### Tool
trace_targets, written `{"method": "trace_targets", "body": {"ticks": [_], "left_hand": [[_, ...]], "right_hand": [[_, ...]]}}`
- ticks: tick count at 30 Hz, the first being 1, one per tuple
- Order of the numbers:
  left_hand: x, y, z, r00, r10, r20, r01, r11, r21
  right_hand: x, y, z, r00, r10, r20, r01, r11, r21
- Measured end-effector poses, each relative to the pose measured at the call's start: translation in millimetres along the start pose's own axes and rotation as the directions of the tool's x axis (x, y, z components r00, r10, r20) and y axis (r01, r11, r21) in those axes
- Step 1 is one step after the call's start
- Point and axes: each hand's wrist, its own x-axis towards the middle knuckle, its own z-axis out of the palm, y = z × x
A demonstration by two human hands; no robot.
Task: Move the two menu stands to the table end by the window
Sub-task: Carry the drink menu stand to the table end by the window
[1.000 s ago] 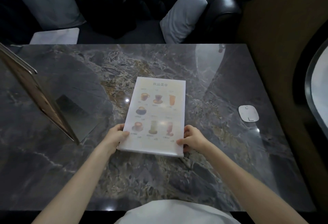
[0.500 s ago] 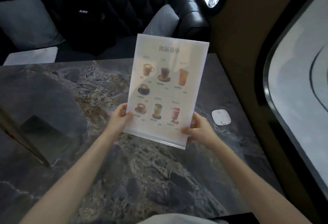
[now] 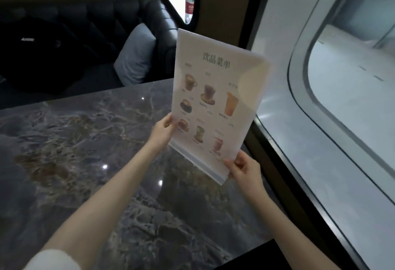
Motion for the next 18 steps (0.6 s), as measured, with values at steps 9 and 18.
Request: {"method": "trace_targets", "body": {"ticks": [9, 18], "left_hand": [[23.9, 23.9, 87.9, 0.986, 0.020, 0.166, -0.021, 1.000, 0.002], [42.5, 22.9, 136.4, 0.946, -0.064, 0.317, 0.058, 0.998, 0.029]], "right_hand": [[-17.8, 27.4, -50.9, 0.968, -0.019, -0.250, -0.014, 0.992, -0.129], [-28.6, 61.5, -58.0, 0.923, -0.007, -0.384, -0.070, 0.980, -0.188]]}}
